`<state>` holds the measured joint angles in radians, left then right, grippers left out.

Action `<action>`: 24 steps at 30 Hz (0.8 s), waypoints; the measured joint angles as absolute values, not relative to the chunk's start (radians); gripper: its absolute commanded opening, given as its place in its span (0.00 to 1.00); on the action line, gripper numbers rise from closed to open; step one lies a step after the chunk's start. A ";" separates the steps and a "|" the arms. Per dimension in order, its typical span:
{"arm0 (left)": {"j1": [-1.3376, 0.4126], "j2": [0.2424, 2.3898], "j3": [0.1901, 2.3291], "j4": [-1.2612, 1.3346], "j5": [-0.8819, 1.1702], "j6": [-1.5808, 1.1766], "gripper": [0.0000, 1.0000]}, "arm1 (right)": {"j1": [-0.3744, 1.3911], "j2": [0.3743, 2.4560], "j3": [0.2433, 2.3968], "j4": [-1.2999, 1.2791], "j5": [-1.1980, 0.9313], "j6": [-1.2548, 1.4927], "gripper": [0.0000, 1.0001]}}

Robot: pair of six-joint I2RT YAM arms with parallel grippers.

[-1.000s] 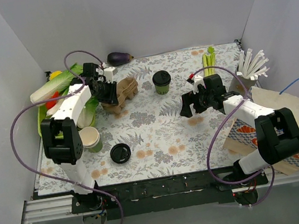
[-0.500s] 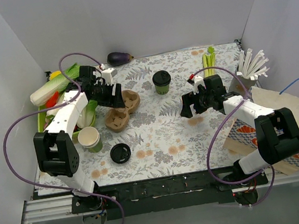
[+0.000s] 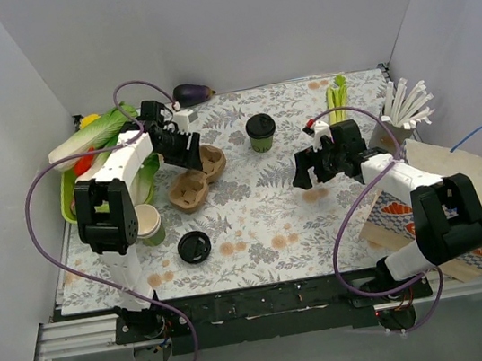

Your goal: Pack the takeout coffee

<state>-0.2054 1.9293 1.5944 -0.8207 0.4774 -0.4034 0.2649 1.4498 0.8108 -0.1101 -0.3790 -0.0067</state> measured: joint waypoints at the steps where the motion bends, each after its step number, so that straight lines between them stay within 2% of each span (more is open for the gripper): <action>1: -0.205 1.942 1.604 -0.823 0.478 -0.402 0.55 | 0.262 1.449 0.810 -0.110 -0.377 -0.007 0.98; 12: -0.218 1.959 1.634 -0.832 0.473 -0.391 0.47 | 0.245 1.445 0.807 -0.110 -0.370 -0.008 0.98; 24: -0.252 1.961 1.634 -0.838 0.419 -0.382 0.46 | 0.235 1.441 0.799 -0.109 -0.369 -0.007 0.98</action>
